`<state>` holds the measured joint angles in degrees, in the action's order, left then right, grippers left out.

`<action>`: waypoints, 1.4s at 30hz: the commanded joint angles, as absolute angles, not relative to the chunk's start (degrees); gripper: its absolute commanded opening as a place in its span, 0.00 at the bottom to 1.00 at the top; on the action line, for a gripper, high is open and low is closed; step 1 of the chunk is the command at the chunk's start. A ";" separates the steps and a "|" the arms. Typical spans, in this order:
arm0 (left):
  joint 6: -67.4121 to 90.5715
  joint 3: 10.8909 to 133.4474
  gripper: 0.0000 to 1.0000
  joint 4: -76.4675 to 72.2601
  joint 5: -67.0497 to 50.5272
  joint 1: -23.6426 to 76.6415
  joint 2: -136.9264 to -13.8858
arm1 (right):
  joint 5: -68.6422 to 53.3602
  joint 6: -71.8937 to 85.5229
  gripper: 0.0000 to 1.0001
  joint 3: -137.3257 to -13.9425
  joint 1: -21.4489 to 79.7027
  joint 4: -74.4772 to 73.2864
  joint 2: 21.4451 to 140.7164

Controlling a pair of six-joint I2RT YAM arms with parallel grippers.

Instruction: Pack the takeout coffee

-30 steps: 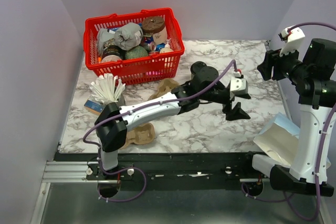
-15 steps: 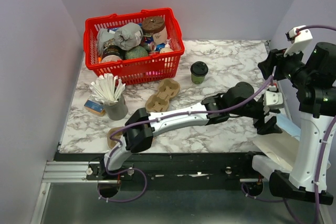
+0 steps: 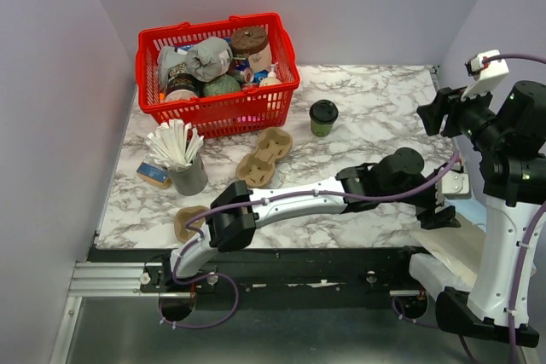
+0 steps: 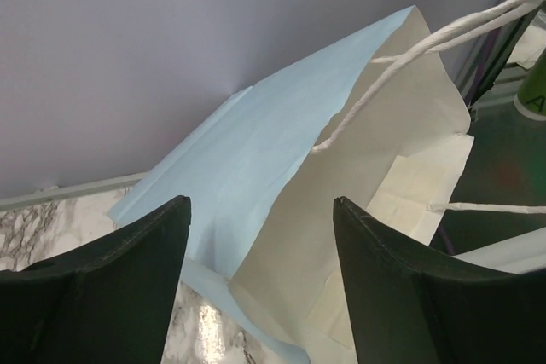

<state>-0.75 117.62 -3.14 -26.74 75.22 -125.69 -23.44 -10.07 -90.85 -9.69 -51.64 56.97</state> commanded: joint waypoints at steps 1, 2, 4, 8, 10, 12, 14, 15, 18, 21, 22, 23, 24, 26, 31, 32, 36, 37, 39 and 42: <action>-8.07 118.13 0.68 -2.55 -23.48 76.46 -127.17 | -24.96 -8.62 0.66 -90.17 -9.40 -49.83 55.90; -8.78 118.13 0.66 -2.20 -22.60 76.55 -127.35 | -24.96 -8.44 0.66 -90.18 -9.40 -49.83 55.90; -11.06 118.21 0.58 -1.85 -21.02 76.81 -127.70 | -25.14 -8.17 0.66 -90.61 -9.40 -49.75 56.07; -13.00 118.65 0.41 -1.84 -18.99 76.90 -127.71 | -25.49 -7.82 0.66 -91.32 -9.40 -49.57 56.51; -13.88 118.74 0.38 -2.20 -18.20 76.90 -127.62 | -25.49 -7.38 0.66 -91.41 -9.40 -49.31 56.60; -15.11 118.83 0.35 -2.72 -17.75 76.82 -127.62 | -25.40 -6.86 0.66 -91.41 -9.40 -49.13 56.78; -15.99 118.92 0.28 -2.72 -17.75 76.73 -127.62 | -25.40 -6.59 0.66 -91.32 -9.41 -48.78 56.69; -16.43 119.00 0.25 -2.55 -17.84 76.73 -127.53 | -25.23 -6.42 0.66 -91.41 -9.40 -48.69 56.69; -16.26 119.00 0.12 -1.76 -18.02 76.47 -127.09 | -25.14 -6.15 0.66 -91.93 -9.40 -48.78 56.69; -16.08 118.48 0.00 -0.44 -18.02 76.20 -125.86 | -25.14 -5.98 0.66 -92.81 -9.40 -48.69 57.30; -16.17 118.22 0.00 -0.09 -18.02 75.85 -125.08 | -25.22 -5.89 0.66 -93.60 -9.40 -48.95 57.83; -16.26 117.43 0.00 -0.09 -17.93 75.59 -124.46 | -25.31 -5.89 0.67 -93.95 -9.40 -48.96 58.18; -16.17 116.90 0.00 1.48 -18.02 75.41 -123.67 | -25.66 -6.41 0.67 -94.56 -9.40 -49.13 58.36; -16.35 115.67 0.00 4.11 -18.54 74.45 -120.95 | -25.93 -7.12 0.67 -96.06 -9.49 -49.31 59.32; -19.59 110.49 0.00 10.10 -16.44 72.25 -112.44 | -27.77 -7.56 0.67 -97.56 -9.40 -47.38 61.08; -20.21 108.56 0.00 12.20 -14.43 71.38 -111.46 | -28.56 -7.30 0.67 -97.91 -9.40 -47.03 61.52; -19.35 104.51 0.00 16.17 -10.73 67.43 -107.94 | -35.49 -7.38 0.67 -100.80 -9.40 -45.79 63.80; -18.90 103.46 0.00 16.35 -10.55 66.28 -106.71 | -39.08 -7.82 0.67 -101.25 -9.40 -45.62 63.98; -18.37 100.91 0.00 16.70 -9.59 64.69 -105.47 | -42.09 -8.70 0.68 -102.21 -9.40 -45.35 64.33; -18.63 98.09 0.00 17.40 -8.97 61.62 -103.45 | -45.52 -10.27 0.71 -104.06 -9.41 -46.40 64.60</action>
